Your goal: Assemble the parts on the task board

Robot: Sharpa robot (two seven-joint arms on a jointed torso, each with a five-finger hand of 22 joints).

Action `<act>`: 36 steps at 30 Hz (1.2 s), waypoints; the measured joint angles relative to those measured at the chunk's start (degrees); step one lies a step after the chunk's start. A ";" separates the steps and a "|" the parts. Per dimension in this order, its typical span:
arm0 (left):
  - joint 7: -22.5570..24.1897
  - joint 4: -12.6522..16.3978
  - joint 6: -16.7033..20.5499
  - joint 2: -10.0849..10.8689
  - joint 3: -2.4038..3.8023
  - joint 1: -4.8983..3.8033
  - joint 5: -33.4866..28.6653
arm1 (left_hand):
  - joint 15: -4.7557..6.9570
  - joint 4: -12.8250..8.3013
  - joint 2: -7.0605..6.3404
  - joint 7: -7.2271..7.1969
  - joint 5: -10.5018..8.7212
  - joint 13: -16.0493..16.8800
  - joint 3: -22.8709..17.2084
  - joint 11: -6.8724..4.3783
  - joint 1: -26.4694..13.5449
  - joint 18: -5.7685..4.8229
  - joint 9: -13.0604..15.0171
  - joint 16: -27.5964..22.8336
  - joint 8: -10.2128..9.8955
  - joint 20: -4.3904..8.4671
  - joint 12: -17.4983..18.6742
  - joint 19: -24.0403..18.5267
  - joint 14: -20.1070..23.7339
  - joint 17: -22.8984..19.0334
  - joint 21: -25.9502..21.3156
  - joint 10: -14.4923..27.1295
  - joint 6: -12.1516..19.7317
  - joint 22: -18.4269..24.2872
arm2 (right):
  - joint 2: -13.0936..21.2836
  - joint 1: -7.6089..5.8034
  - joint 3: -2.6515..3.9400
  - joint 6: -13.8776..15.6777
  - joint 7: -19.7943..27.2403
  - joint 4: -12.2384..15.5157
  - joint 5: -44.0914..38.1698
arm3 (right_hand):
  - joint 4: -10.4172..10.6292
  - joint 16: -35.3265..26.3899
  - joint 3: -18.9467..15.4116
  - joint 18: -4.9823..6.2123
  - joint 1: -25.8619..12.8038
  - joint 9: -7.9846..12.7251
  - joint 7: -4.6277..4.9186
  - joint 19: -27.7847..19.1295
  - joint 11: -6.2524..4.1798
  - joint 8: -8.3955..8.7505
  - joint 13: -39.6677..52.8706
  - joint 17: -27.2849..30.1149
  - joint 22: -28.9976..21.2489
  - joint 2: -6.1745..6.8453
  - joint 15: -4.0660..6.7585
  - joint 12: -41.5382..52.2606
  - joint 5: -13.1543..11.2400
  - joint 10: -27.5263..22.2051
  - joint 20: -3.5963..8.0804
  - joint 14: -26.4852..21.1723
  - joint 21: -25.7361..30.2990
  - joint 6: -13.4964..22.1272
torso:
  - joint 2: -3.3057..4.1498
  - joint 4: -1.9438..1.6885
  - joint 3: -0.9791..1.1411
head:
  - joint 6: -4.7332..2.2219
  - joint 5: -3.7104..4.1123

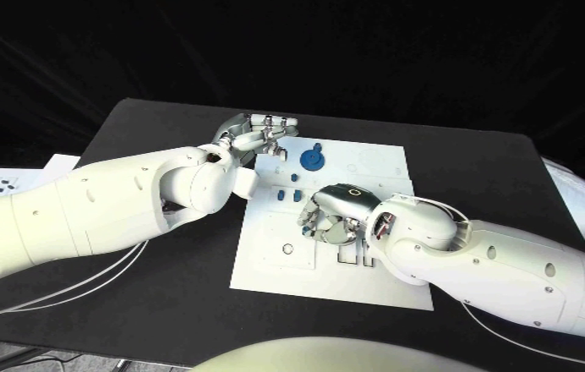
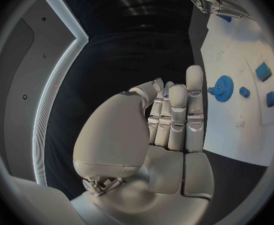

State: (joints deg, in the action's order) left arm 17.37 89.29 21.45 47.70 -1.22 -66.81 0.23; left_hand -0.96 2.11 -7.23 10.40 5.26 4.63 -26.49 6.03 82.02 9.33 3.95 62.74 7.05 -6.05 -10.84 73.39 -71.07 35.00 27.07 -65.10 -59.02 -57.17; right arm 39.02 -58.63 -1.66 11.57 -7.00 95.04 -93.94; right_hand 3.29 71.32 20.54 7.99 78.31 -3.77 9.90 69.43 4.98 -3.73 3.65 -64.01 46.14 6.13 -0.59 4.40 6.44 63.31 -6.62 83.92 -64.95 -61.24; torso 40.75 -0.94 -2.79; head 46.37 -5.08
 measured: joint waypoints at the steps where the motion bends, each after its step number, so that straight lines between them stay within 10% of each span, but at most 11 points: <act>1: -0.01 -0.01 0.00 0.00 0.00 0.00 0.00 | 0.00 0.00 0.00 0.00 0.00 0.00 0.00 0.00 0.00 0.00 0.00 0.00 0.00 0.00 0.00 0.00 0.00 0.00 0.00 0.00 0.00 0.00 | 0.06 0.02 -0.01 0.16 0.00 0.08 0.01 | 0.00 -0.22 -0.36 0.00 -0.33 0.00 0.15 -0.31 0.41 0.00 -0.34 0.18 -0.31 0.33 -0.25 -0.48 0.06 -0.95 -0.28 0.12 0.28 0.50 | -0.01 0.00 0.00 | 0.00 0.03; 16: -0.11 -0.24 -0.02 0.07 0.00 0.00 0.00 | -0.01 0.00 0.00 0.00 0.00 0.00 0.00 0.00 0.00 0.00 0.00 0.00 0.00 0.00 0.00 0.00 0.01 0.01 0.00 0.00 0.00 -0.01 | 6.08 -0.06 0.02 4.12 -0.20 5.10 0.74 | -0.05 -1.08 -3.94 -0.01 -1.05 0.00 0.73 -1.42 2.06 0.00 0.13 1.32 -1.89 1.47 -0.54 0.65 1.01 -3.99 -0.57 0.00 1.31 2.11 | -0.05 0.09 0.02 | -0.26 0.42; 36: -0.20 -0.22 -0.12 0.34 0.00 0.00 -0.01 | -0.01 0.00 0.00 0.00 0.00 0.00 0.00 0.00 0.00 0.00 0.00 0.00 0.00 0.00 0.00 0.00 0.01 -0.08 0.00 -0.01 0.00 -0.01 | 18.65 -6.71 0.60 2.74 -3.65 8.08 2.07 | -0.78 -4.68 -12.00 0.88 0.35 -0.01 -2.25 -4.18 1.50 0.00 0.07 6.19 -6.70 1.20 -0.98 1.36 2.29 -9.04 -0.46 -0.80 5.14 5.66 | -0.06 0.26 -0.01 | -1.80 3.08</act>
State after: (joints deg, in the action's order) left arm 17.17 89.06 21.33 48.04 -1.22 -66.81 0.23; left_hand -0.96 2.11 -7.23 10.40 5.26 4.63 -26.49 6.03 82.02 9.34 3.95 62.74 7.05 -6.05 -10.84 73.39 -71.06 34.92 27.07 -65.11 -59.03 -57.18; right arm 57.67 -65.34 -1.06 14.31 -10.65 103.12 -91.87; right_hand 2.51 66.64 8.54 8.87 78.66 -3.78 7.65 65.25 6.48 -3.73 3.72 -57.82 39.44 7.33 -1.57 5.77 8.72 54.27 -7.08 83.12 -59.80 -55.58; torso 40.69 -0.69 -2.80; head 44.58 -1.99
